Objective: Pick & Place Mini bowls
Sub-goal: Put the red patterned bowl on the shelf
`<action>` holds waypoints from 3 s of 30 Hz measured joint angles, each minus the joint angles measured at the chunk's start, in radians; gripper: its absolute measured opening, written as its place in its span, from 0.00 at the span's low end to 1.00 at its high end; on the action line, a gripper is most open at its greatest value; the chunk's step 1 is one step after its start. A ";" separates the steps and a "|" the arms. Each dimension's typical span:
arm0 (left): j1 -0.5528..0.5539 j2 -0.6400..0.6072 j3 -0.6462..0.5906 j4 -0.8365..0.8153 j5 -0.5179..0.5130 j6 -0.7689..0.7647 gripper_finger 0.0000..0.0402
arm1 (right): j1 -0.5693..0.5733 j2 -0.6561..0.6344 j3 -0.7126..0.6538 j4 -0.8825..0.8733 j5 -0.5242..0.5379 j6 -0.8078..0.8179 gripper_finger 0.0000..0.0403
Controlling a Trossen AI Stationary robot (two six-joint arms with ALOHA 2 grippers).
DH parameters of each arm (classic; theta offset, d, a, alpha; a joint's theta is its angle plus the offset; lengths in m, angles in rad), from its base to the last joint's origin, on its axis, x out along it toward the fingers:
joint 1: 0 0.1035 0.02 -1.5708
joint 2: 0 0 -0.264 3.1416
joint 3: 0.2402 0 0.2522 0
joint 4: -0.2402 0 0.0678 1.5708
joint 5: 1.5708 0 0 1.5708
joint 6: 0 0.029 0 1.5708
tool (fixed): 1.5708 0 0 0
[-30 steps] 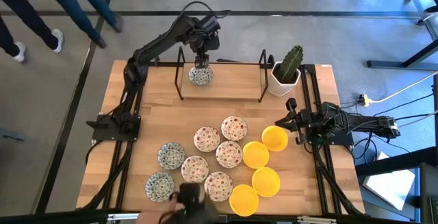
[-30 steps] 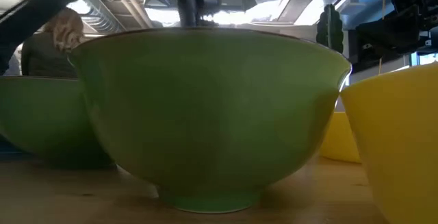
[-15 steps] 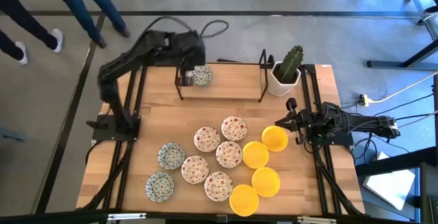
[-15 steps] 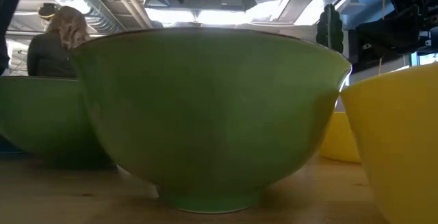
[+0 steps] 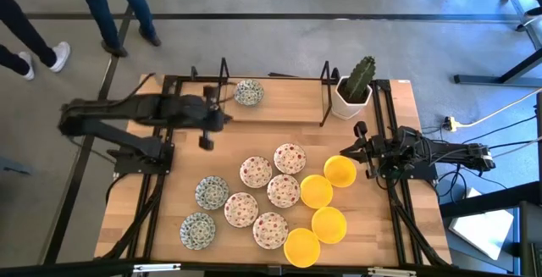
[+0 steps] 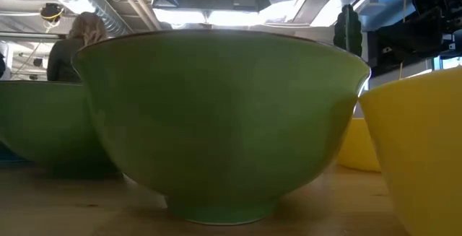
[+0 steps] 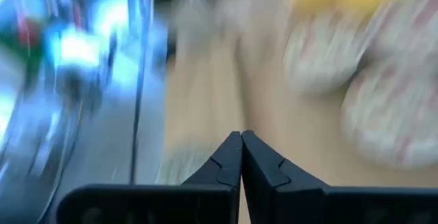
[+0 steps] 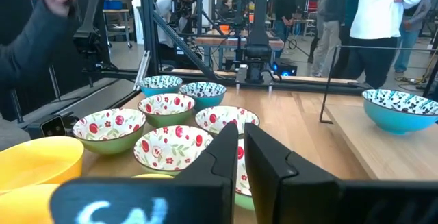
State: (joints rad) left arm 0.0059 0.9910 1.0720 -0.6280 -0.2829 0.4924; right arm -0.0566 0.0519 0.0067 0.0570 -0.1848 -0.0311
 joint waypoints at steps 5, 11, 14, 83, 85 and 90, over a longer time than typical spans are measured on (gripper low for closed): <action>0.014 -0.192 -0.357 0.553 0.178 -0.008 0.00 | 0.000 0.000 0.000 0.000 0.000 0.000 0.07; 0.015 -0.247 -0.631 0.998 0.328 -0.017 0.00 | 0.000 0.000 0.000 0.000 -0.001 -0.003 0.07; 0.027 -0.239 -0.705 1.086 0.328 -0.010 0.00 | 0.000 0.000 0.000 0.001 -0.001 -0.003 0.07; 0.069 -0.258 -0.840 1.141 0.404 -0.079 0.02 | 0.029 0.918 0.756 -0.222 0.149 -0.031 0.05; 0.069 -0.258 -0.840 1.140 0.404 -0.086 0.03 | 0.029 1.048 0.874 -0.328 0.149 -0.061 0.07; 0.069 -0.258 -0.839 1.124 0.404 -0.086 0.02 | 0.026 1.288 1.135 -0.546 0.190 -0.166 0.16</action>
State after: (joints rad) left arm 0.0750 0.7326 0.2325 0.4956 0.1211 0.4065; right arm -0.0310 1.3398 1.1416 -0.4888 0.0056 -0.1976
